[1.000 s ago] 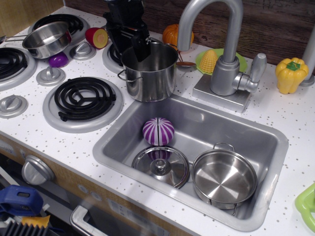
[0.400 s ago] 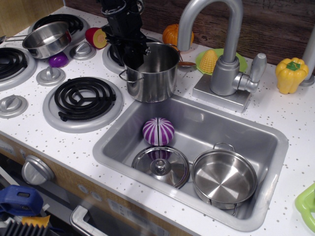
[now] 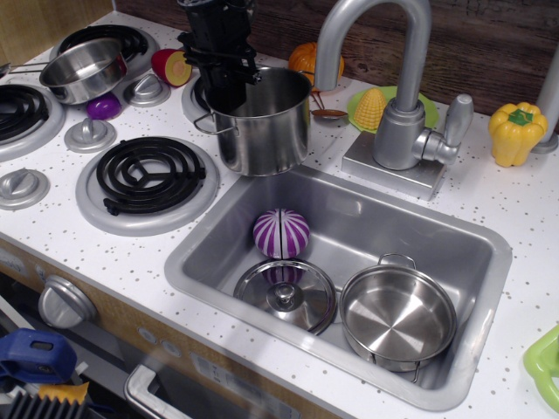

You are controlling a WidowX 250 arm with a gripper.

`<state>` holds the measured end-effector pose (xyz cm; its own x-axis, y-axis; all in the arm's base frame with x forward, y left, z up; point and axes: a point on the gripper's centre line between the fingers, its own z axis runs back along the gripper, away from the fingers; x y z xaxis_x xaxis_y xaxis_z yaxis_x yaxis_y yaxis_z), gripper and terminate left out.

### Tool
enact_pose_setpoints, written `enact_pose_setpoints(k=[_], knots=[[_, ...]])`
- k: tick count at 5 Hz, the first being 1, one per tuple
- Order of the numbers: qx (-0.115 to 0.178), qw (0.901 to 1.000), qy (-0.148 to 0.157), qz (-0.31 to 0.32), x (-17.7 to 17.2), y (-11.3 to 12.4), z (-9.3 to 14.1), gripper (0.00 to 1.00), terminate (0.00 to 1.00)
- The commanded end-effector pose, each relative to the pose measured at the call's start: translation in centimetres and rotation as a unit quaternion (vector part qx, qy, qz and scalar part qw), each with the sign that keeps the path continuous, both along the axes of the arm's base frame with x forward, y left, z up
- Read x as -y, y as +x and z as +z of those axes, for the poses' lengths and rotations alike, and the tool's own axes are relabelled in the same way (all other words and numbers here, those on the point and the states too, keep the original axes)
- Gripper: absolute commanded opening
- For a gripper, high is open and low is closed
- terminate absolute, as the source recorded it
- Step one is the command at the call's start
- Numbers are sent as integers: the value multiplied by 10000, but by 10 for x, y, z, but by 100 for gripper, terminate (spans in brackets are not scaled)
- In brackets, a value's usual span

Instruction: Put pot on stove which is near stove

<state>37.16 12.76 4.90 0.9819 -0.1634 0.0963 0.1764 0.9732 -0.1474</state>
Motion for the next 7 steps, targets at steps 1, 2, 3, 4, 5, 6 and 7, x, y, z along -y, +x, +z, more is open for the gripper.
enact_pose_setpoints(k=[1, 2, 3, 4, 5, 6, 7], knots=[[373, 9981, 463, 135, -21, -12, 62, 0, 0], [445, 9962, 725, 184, -35, -32, 69, 0, 0], [539, 9940, 910, 263, -46, -49, 68, 0, 0], [529, 9940, 889, 346, -55, -63, 56, 0, 0], [734, 9925, 872, 437, -62, -69, 40, 0, 0], [868, 9916, 839, 453, -72, -71, 31, 0, 0], [926, 9906, 900, 463, -76, -76, 26, 0, 0]])
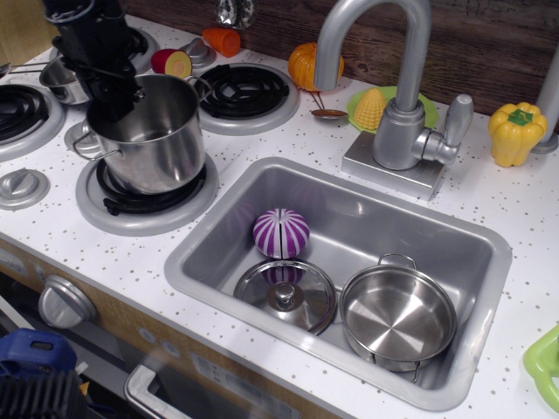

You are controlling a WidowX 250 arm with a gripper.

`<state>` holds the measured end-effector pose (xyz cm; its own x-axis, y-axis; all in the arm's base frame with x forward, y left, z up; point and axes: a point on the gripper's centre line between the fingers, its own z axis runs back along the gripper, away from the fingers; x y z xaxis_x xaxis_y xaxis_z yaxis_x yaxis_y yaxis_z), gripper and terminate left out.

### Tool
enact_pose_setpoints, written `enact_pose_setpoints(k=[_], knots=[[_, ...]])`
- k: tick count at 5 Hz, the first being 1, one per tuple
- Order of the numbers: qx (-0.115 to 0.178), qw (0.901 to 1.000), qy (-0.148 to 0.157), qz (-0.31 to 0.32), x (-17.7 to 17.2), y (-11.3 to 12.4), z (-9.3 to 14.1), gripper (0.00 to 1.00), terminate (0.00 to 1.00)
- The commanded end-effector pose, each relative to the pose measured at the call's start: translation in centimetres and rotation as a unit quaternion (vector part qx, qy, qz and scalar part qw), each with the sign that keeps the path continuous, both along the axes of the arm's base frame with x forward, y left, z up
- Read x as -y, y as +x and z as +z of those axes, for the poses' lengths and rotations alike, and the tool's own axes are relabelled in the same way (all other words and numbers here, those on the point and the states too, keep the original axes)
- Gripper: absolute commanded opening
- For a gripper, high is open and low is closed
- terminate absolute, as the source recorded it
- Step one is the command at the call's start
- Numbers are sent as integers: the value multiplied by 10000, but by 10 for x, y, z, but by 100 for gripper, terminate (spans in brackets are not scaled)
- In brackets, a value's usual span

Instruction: Put pot on stove which is near stove

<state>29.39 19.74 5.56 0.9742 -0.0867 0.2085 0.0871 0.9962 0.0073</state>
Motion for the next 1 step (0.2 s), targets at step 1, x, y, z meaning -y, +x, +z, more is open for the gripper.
enact_pose_setpoints(k=[1], knots=[[206, 9997, 95, -104, -11, 0, 16, 0, 100]])
